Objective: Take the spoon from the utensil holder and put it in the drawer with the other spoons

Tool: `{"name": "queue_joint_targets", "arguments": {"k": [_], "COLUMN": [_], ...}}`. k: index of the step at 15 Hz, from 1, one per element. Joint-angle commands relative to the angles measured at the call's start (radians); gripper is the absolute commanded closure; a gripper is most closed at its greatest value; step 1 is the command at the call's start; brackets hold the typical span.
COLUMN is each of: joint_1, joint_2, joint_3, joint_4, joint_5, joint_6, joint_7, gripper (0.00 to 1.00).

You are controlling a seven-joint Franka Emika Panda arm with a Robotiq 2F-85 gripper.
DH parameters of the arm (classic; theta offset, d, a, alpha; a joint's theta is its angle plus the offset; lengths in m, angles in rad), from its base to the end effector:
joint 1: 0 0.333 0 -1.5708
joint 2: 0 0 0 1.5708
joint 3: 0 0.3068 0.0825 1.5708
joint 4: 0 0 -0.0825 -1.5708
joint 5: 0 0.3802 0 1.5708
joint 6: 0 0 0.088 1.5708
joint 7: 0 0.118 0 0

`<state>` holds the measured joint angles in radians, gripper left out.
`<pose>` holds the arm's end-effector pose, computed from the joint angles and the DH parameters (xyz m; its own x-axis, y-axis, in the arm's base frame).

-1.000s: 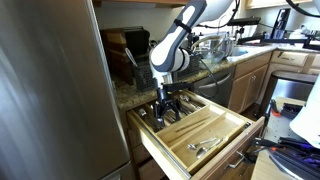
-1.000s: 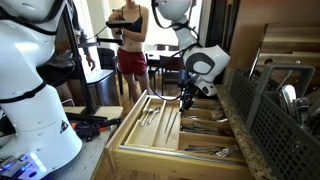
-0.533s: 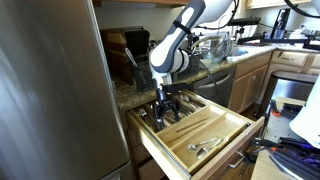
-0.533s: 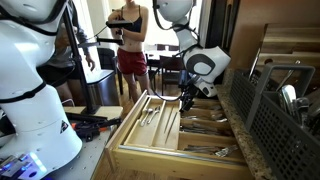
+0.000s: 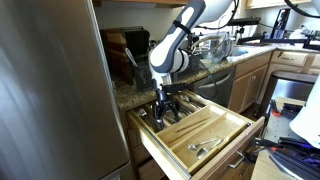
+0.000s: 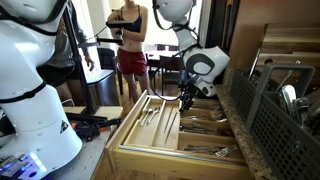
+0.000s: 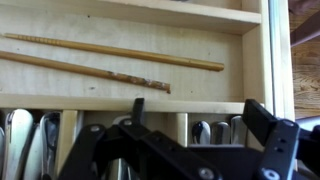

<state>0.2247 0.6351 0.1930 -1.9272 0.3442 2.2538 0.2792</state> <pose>0.5226 0.2477 0.1279 0.9097 -0.0890 -0.4055 -0.1786 -0.9657 -0.1887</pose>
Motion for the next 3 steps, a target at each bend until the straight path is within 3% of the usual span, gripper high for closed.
{"name": "queue_joint_targets", "arguments": {"k": [1,3], "joint_1": [0.003,0.003], "joint_2": [0.001,0.001], "joint_3": [-0.003,-0.003], "joint_4": [0.003,0.003], "joint_5": [0.002,0.002], "joint_6": [-0.003,-0.003], "joint_7": [-0.001,-0.001], "gripper": [0.00,0.00]}}
